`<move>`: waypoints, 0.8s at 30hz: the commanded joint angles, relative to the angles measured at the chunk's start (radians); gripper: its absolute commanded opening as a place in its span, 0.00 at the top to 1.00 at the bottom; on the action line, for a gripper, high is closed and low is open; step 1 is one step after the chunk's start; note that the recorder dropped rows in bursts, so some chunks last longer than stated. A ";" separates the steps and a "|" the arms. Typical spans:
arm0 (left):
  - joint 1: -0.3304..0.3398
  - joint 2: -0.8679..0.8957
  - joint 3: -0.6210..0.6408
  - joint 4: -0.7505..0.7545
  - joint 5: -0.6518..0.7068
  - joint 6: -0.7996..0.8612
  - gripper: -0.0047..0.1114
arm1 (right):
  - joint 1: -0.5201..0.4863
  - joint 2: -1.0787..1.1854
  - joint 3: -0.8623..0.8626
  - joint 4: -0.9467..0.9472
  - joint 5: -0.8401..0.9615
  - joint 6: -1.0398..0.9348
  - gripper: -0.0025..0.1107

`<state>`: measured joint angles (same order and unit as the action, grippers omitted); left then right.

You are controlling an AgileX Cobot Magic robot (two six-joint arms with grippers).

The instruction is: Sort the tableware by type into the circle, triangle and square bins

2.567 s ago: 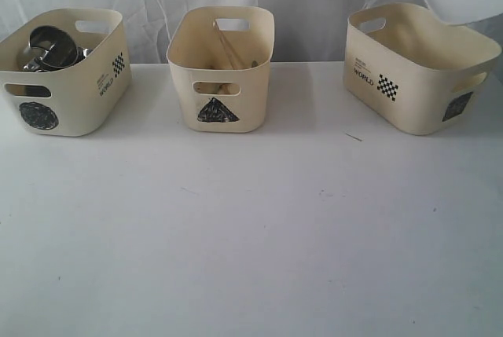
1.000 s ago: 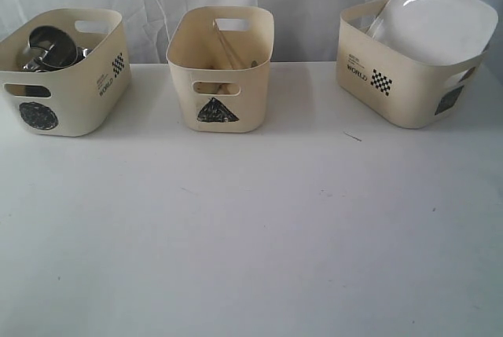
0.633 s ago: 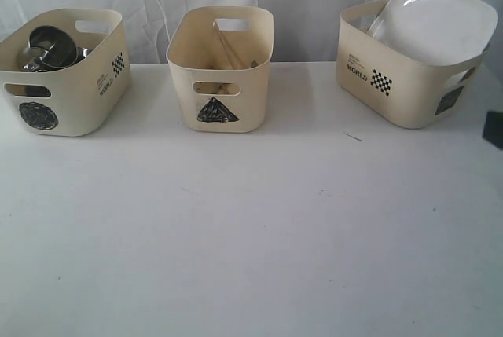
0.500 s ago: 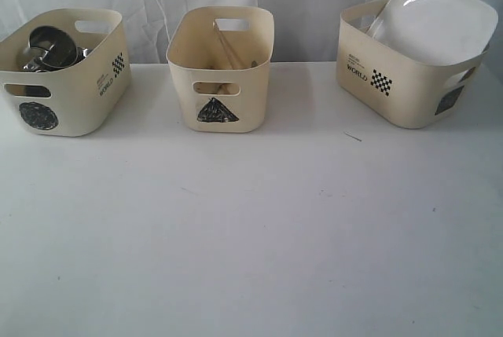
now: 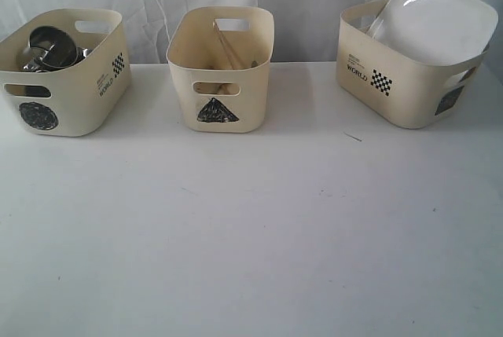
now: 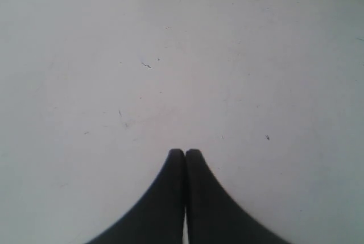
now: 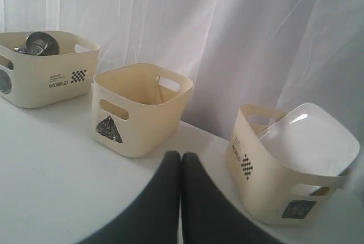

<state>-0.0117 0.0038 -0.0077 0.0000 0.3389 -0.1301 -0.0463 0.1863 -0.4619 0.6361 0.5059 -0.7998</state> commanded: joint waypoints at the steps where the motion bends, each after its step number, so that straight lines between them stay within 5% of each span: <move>1: -0.004 -0.004 0.008 -0.010 0.028 0.000 0.95 | 0.005 -0.018 0.077 -0.207 -0.050 0.152 0.98; 4: -0.004 -0.004 0.008 -0.010 0.028 0.000 0.95 | 0.005 -0.055 0.173 -0.497 -0.052 0.461 0.98; 7: -0.004 -0.004 0.008 -0.010 0.028 0.000 0.95 | 0.005 -0.129 0.294 -0.580 -0.055 0.601 0.98; 11: -0.004 -0.004 0.008 -0.010 0.028 0.000 0.95 | 0.005 -0.186 0.456 -0.582 -0.138 0.603 0.98; 24: -0.004 -0.004 0.008 -0.010 0.026 0.000 0.95 | 0.005 -0.186 0.462 -0.583 -0.154 0.659 0.98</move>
<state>-0.0117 0.0022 -0.0077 0.0000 0.3389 -0.1301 -0.0463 0.0052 -0.0058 0.0581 0.3656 -0.1526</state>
